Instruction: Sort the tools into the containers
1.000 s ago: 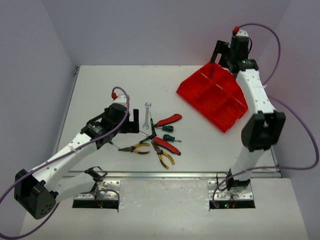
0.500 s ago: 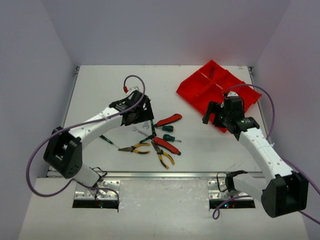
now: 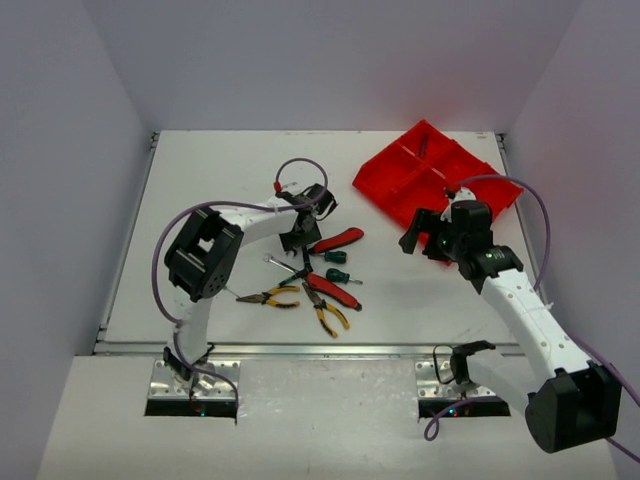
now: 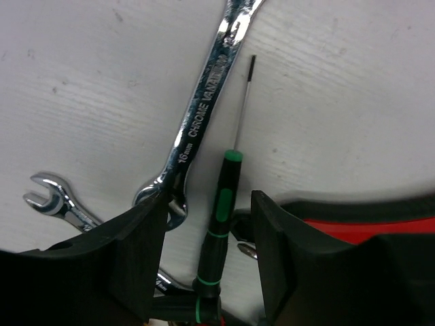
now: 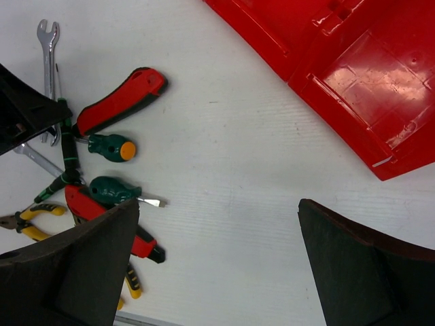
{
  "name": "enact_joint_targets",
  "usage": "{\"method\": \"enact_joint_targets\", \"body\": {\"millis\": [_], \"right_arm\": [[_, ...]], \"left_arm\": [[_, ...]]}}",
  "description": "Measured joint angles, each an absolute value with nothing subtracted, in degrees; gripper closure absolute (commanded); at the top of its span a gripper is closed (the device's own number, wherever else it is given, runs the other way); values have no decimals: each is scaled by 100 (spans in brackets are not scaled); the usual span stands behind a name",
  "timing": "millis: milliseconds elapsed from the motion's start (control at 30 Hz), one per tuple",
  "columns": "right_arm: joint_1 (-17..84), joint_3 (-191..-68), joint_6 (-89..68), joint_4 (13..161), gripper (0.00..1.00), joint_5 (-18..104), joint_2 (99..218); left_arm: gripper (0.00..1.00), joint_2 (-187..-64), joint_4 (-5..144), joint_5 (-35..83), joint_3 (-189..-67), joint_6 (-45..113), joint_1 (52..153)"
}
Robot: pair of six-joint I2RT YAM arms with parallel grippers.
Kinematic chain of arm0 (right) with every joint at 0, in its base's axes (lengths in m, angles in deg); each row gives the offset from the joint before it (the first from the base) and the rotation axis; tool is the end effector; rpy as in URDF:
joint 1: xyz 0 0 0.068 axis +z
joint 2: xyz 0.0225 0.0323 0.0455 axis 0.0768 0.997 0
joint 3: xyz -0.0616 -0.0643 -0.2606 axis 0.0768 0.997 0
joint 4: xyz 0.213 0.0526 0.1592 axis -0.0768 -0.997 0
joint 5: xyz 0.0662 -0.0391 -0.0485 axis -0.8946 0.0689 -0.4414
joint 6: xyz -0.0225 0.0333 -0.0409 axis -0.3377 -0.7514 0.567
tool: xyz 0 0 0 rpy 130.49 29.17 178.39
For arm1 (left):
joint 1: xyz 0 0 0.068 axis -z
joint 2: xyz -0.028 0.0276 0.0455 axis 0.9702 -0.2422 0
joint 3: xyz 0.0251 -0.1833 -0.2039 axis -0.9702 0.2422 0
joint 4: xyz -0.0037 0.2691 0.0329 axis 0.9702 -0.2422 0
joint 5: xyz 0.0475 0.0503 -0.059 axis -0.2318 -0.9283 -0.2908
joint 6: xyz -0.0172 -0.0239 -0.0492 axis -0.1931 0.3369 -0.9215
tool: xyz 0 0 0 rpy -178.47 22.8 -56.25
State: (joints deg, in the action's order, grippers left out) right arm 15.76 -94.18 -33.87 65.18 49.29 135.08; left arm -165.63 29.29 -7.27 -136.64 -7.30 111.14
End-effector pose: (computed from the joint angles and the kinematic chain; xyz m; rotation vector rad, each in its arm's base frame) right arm 0.2214 0.0455 0.2489 0.3574 2.2658 0.4102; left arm 0.3462 -0.2246 0.1499 -0.4781 2.6080 0.1094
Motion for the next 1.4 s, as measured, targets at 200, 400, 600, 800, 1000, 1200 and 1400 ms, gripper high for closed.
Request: {"method": "enact_joint_targets", "body": {"millis": [200,400,600,800,1000,1200,1400], "right_arm": [[1576,-9353,-3387,6565,1,4857,13401],[1576,-9250,-3391,6634,1,4778,13340],[1576,-9240,-3401,6662,1,4638,13333],[1574,-9098,-3488,7198,1,3725,13320],[1580,-8856,-4137,8431,1,2014,13796],[1612,-8873,-5021,9412,10,1253,14388],[2028,-9310,-5400,9841,18,1229,14778]], "left_arm": [[68,-16772,2965,-775,-13919,-777,11116],[81,-16851,2955,-764,-13924,-793,11116],[100,-16856,2961,-751,-13922,-776,11117],[100,-16469,3419,-739,-13324,-735,11120],[100,-14600,5106,279,-11520,216,11137],[100,-13164,7547,1869,-10130,947,11199],[100,-12946,9278,3320,-9334,1075,11204]]}}
